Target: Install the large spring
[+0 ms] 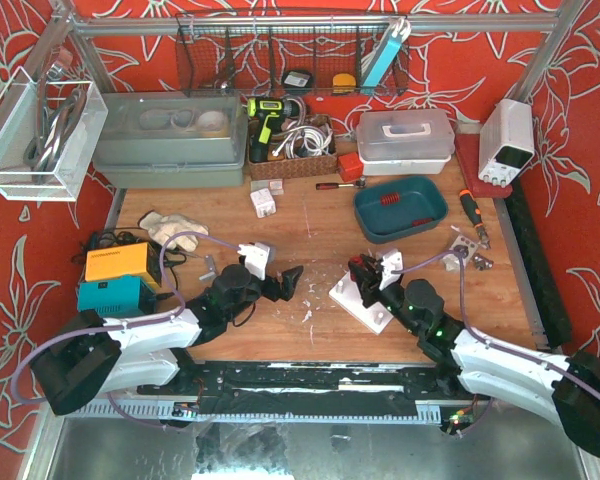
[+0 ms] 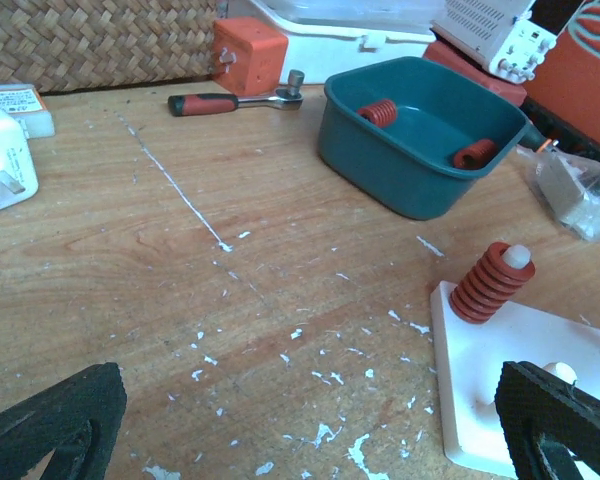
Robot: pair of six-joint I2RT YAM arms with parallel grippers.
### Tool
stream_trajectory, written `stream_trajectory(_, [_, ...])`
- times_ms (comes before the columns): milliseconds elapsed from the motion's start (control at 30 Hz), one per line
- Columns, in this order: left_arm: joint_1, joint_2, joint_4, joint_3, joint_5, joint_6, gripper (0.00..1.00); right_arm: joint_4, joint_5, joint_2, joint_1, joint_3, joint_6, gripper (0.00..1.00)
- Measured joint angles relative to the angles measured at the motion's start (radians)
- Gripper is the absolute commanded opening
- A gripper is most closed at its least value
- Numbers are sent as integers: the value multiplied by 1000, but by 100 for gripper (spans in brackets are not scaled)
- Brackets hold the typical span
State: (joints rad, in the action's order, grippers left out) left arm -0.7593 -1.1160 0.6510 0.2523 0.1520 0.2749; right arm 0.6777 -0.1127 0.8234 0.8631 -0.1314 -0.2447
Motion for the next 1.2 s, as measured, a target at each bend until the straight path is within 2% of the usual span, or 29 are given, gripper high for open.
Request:
stream_trajectory(467, [0,0,-15,0,0,11,100,175,-73,229,126,0,81,0])
stream_trajectory(1200, [0,1,-19,0,-11,11,100,414,-124,456,141,-5,120,0])
